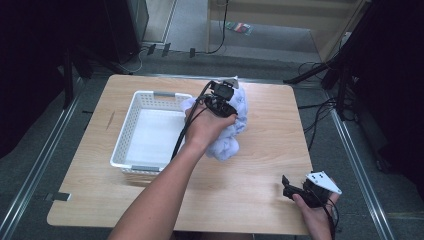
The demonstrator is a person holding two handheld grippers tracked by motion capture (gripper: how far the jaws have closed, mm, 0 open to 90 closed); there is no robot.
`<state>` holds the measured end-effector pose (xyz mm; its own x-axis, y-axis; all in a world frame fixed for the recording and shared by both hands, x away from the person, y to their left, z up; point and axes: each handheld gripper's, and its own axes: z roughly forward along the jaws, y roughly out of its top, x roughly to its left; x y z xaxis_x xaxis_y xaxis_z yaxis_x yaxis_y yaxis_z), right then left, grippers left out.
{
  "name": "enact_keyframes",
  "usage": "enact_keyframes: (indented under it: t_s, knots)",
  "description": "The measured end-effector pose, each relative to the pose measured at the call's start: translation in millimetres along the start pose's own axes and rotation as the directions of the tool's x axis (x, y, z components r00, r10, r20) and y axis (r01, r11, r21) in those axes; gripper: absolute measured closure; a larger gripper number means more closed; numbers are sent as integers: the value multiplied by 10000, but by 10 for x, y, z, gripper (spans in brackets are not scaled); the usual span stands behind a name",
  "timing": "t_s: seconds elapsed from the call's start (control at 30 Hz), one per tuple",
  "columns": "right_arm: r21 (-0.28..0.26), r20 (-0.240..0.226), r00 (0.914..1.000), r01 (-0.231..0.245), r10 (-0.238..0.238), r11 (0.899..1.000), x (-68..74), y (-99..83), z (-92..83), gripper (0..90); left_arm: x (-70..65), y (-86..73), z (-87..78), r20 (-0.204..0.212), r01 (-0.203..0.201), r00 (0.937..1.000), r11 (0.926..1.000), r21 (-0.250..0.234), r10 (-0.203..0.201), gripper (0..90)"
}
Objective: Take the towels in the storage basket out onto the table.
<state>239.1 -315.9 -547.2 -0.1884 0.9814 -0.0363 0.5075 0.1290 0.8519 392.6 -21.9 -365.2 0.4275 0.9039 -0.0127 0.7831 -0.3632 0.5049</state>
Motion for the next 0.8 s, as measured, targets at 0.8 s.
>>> enact_keyframes:
  t_s: [0.8]
  knots:
    - [-18, -23, 10000, -38, 38, 10000, 6, 0, 2, 0, -300, -324, 817, 809, -137, 9967, 9982, 586, 90, 519]
